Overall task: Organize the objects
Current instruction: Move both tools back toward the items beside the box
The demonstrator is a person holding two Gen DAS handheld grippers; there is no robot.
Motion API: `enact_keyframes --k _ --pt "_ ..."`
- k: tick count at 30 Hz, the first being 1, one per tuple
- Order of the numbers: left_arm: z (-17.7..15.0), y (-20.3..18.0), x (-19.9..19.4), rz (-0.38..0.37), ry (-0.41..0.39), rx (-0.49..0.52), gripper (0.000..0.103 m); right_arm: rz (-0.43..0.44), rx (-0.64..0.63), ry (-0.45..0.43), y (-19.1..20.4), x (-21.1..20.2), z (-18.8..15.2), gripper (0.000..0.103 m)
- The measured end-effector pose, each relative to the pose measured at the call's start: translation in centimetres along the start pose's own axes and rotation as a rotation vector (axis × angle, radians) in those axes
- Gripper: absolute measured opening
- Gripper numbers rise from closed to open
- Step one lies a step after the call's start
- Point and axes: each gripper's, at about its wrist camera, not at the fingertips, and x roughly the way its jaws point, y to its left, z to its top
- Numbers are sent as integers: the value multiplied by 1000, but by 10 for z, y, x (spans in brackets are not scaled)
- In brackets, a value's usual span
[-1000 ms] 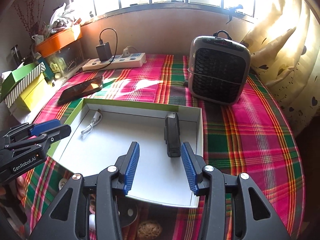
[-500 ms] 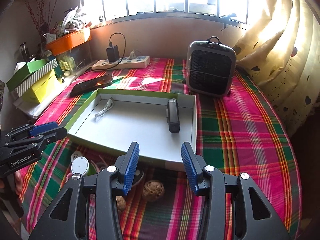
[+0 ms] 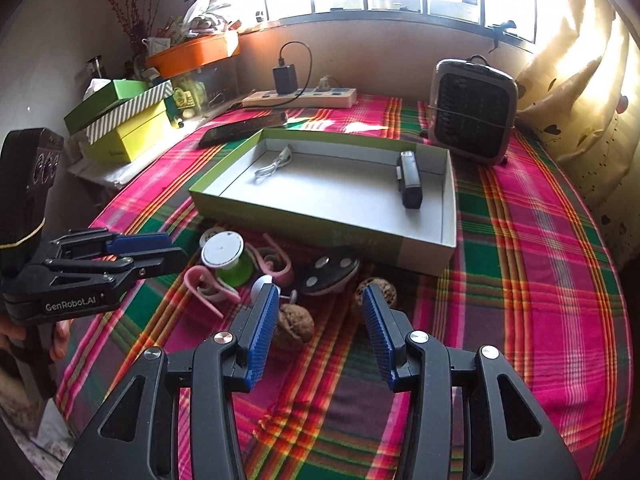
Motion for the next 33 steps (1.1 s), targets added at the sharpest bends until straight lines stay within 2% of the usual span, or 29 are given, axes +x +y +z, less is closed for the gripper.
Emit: enact_keyframes --k 10,14,29,31,33 --pt "-1 -12 9 -74 15 24 36 28 -30 66 8 19 -8 45" --pt "-3 -13 15 -79 39 30 36 21 -47 89 10 26 -10 45" --pt "-15 -26 6 -147 52 54 36 -4 -58 89 7 31 -10 45" --pt "-18 -29 6 -155 57 59 36 -3 -62 88 7 30 -10 44" --pt "-19 -31 5 -160 62 64 36 -3 -64 87 7 29 -11 37"
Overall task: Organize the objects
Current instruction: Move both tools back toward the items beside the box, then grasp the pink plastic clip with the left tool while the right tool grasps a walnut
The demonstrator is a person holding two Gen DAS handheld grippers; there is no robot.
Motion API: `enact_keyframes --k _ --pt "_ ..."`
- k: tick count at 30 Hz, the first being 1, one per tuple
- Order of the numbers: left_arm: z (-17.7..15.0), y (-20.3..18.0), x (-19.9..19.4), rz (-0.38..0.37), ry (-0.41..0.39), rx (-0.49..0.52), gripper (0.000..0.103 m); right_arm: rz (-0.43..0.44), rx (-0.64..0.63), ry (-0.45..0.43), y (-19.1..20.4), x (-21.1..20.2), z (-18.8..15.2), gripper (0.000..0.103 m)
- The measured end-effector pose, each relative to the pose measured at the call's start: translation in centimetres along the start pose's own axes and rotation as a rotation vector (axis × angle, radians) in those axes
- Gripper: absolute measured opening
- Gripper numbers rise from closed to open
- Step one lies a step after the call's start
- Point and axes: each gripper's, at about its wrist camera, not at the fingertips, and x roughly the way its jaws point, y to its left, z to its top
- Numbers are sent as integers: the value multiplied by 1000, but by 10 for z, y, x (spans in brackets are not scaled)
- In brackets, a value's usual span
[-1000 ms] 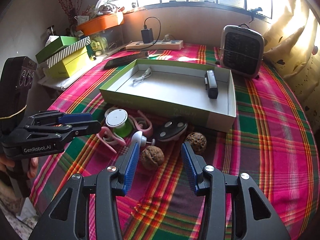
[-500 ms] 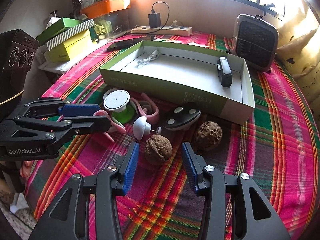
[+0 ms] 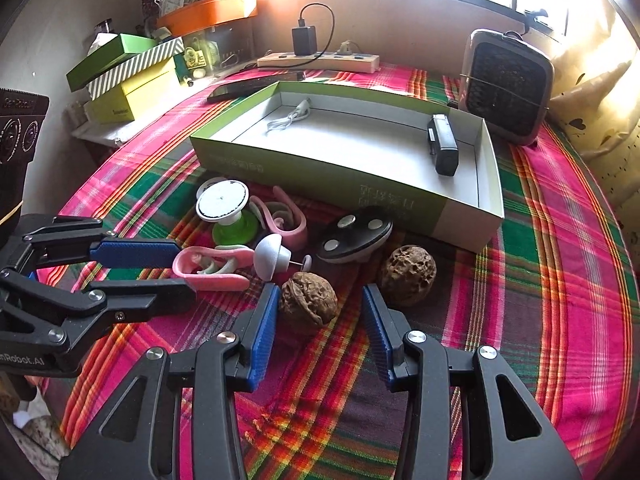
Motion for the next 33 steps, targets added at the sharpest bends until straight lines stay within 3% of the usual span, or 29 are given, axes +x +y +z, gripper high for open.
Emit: enact_keyframes --k 3,33 --pt "-4 -5 2 -13 17 18 36 -8 0 -4 -1 -2 -2 30" --pt "11 -23 28 131 39 157 36 -25 45 -13 -15 -16 -16 30"
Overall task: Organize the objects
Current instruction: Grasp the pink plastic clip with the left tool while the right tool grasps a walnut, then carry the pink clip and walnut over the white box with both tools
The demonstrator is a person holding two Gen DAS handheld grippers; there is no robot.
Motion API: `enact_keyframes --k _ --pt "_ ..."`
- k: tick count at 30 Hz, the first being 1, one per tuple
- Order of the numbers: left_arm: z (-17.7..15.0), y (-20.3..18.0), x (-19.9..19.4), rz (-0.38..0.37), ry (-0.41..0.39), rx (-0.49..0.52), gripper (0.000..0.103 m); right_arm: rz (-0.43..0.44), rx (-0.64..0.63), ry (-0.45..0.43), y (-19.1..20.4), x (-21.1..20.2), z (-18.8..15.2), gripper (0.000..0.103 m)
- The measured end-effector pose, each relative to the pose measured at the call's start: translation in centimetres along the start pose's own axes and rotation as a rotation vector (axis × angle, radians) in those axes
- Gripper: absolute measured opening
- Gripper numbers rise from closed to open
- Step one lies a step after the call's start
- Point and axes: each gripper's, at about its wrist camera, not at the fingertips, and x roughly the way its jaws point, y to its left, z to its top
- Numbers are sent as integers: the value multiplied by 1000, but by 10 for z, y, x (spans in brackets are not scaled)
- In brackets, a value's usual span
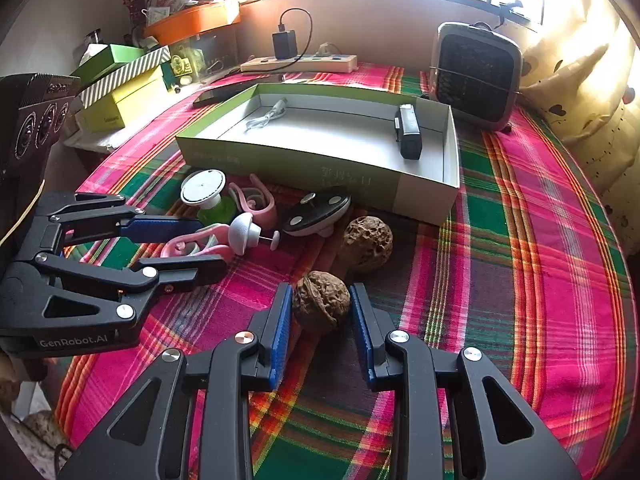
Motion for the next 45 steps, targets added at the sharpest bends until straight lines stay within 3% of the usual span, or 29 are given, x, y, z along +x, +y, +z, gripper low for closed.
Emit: enact_keyframes --k 7,15,45 --pt "1 -5 1 35 6 34 35 11 8 -3 -2 0 0 30" --pt "1 -5 2 67 4 36 23 15 11 -6 -2 -1 0 30" --pt "1 -7 -1 66 -2 14 21 9 16 -10 -2 -4 -1 30"
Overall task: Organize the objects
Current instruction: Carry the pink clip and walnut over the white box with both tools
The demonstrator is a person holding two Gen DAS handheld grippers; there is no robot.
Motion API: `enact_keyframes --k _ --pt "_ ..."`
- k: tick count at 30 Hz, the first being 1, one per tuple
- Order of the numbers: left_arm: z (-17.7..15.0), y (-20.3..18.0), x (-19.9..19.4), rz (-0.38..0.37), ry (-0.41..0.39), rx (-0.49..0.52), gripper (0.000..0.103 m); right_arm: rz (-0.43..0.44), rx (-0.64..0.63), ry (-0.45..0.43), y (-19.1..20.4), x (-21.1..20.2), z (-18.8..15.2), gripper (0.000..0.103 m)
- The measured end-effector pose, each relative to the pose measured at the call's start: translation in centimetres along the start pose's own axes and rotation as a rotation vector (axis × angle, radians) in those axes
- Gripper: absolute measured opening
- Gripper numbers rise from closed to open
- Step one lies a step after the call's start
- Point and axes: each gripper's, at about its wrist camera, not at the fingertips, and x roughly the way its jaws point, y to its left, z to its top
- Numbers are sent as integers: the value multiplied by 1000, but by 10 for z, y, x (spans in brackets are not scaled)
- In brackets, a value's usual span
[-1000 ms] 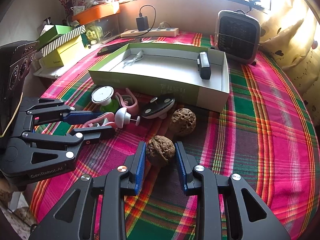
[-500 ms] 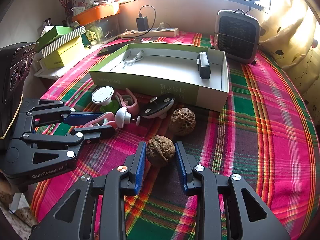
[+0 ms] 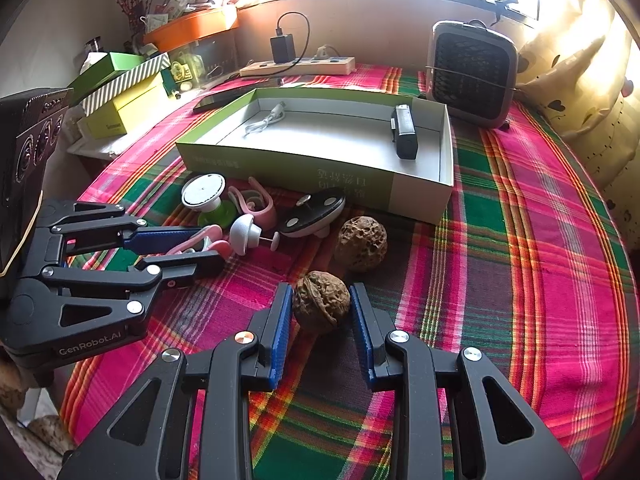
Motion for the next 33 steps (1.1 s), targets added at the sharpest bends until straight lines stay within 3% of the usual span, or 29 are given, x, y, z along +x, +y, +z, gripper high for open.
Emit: enact_keyframes --k 19,33 --pt "6 0 -19 -14 -41 -20 21 -6 -16 -28 4 -12 7 30" --pt "23 19 -29 -2 -76 -71 21 -17 -37 -74 5 -22 35 30"
